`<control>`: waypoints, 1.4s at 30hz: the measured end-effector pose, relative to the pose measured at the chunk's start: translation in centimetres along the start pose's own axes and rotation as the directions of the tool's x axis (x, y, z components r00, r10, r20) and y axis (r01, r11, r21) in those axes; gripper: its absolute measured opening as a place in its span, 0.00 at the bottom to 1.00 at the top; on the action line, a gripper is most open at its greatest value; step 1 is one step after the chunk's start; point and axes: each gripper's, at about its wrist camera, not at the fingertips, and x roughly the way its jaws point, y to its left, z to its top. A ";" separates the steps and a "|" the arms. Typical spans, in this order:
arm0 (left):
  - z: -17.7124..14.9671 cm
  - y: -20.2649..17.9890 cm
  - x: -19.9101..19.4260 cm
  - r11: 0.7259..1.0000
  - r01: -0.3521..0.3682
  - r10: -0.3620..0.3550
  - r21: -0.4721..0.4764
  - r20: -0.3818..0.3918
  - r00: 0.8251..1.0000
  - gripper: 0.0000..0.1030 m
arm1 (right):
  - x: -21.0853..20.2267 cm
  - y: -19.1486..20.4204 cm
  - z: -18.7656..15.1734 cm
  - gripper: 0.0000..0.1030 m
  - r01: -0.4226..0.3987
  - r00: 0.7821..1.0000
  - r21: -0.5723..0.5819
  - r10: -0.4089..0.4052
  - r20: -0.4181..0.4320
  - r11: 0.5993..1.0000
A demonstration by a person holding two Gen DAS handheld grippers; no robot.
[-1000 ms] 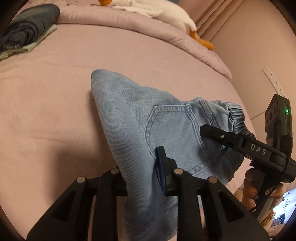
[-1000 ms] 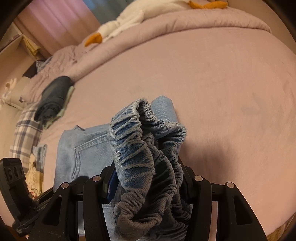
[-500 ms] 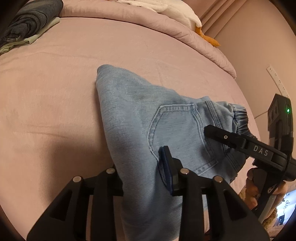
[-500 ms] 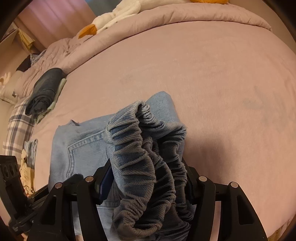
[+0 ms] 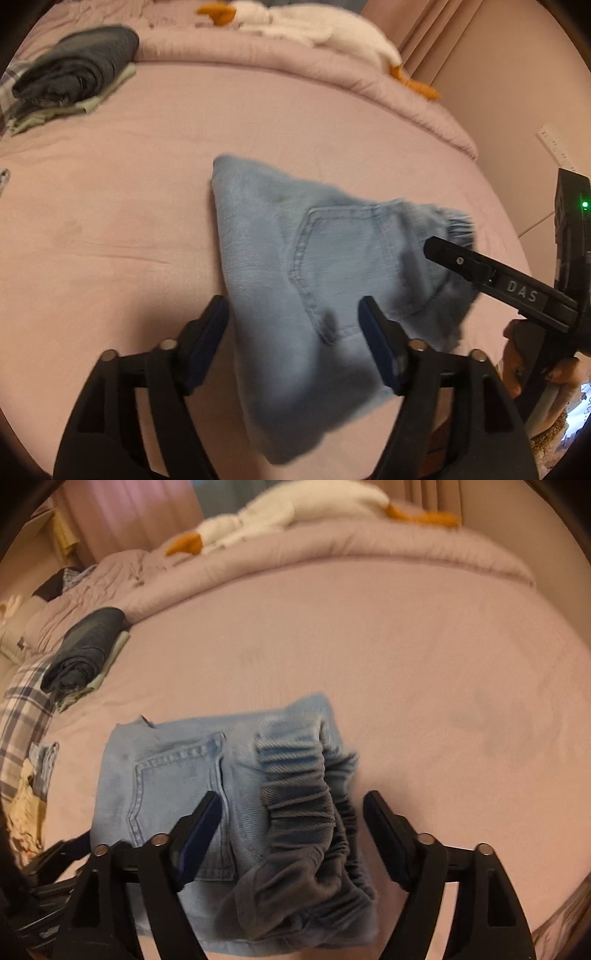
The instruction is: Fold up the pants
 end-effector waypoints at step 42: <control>-3.7 -5.7 -10.7 0.971 -0.236 0.233 -0.021 0.266 0.935 0.99 | -13.0 -0.6 -2.1 0.92 0.023 0.923 -0.047 -0.003 0.386 0.999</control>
